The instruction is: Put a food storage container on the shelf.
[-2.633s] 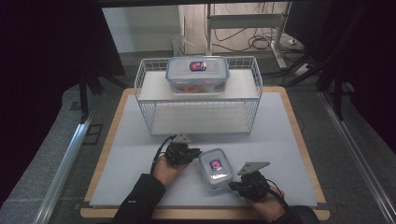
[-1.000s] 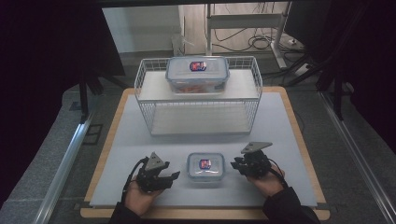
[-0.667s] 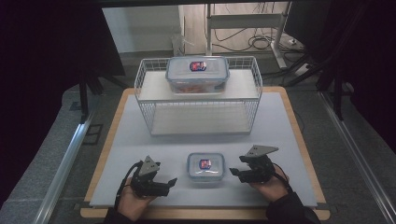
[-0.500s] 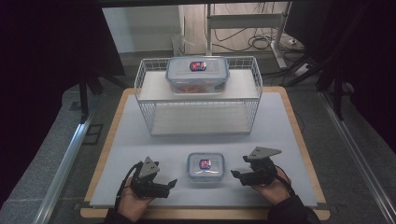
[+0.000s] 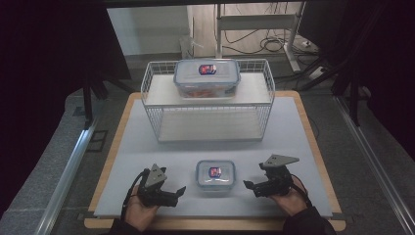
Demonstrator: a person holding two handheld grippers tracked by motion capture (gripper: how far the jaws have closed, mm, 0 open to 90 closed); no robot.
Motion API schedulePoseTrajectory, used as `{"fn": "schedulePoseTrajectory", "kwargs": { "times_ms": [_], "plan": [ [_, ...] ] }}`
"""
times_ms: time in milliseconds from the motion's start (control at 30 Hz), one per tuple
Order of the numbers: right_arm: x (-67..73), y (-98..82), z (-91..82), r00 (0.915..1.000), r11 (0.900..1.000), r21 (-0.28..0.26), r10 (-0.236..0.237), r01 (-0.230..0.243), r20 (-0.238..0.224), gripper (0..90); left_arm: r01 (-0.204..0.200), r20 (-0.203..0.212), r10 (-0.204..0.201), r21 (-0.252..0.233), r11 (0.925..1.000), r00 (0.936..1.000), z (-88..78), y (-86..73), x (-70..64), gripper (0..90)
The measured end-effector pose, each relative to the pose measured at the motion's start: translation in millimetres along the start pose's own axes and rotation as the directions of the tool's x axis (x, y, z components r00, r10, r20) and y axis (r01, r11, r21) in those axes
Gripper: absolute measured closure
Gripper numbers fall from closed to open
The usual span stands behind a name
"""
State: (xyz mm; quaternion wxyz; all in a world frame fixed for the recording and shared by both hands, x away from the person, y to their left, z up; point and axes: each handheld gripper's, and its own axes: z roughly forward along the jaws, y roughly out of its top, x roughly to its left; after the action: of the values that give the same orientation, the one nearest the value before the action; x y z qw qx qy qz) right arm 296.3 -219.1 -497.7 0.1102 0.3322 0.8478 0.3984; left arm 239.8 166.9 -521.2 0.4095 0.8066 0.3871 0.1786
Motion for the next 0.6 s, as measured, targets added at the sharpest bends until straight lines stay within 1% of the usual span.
{"fn": "schedulePoseTrajectory", "kwargs": {
  "times_ms": [133,333,367,433,467,500,533,600],
  "plan": [
    [0.2,1.2,-0.2,1.0,1.0,-0.004,0.005,-0.005,-0.001,7.0,0.005,0.005,-0.005,0.027,0.9996,1.0,4.1,-0.3,1.0,3.4],
    [2.1,4.2,1.8,1.0,1.0,0.007,-0.003,0.003,-0.008,6.4,0.002,0.025,-0.003,0.037,0.9993,0.9997,5.2,8.1,-1.8,3.4],
    [3.2,5.1,2.0,0.9999,1.0,0.005,-0.009,0.009,-0.006,6.4,0.007,0.032,-0.008,0.043,0.999,0.9995,5.6,10.0,-1.5,3.5],
    [5.7,7.3,2.2,0.9998,1.0,0.003,-0.016,0.016,-0.014,6.0,0.018,0.044,-0.021,0.06,0.998,0.9988,5.8,14.3,-0.1,3.8],
    [7.0,8.4,2.5,0.9996,1.0,0.002,-0.016,0.016,-0.024,5.2,0.024,0.056,-0.028,0.056,0.9981,0.998,5.6,16.4,1.4,3.8],
    [7.9,9.4,2.9,0.9995,1.0,0.001,-0.015,0.015,-0.028,4.6,0.04,0.073,-0.043,0.045,0.9982,0.9964,5.3,18.4,3.2,3.9],
    [8.1,10.3,3.6,0.9994,1.0,-0.001,-0.01,0.01,-0.032,4.3,0.061,0.094,-0.064,0.035,0.9975,0.9935,5.6,20.7,5.3,4.5],
    [7.5,12.6,5.1,0.9986,1.0,0.001,0.017,-0.017,-0.049,3.9,0.097,0.129,-0.099,0.022,0.9951,0.9867,7.2,25.6,9.7,5.5]
  ]
}}
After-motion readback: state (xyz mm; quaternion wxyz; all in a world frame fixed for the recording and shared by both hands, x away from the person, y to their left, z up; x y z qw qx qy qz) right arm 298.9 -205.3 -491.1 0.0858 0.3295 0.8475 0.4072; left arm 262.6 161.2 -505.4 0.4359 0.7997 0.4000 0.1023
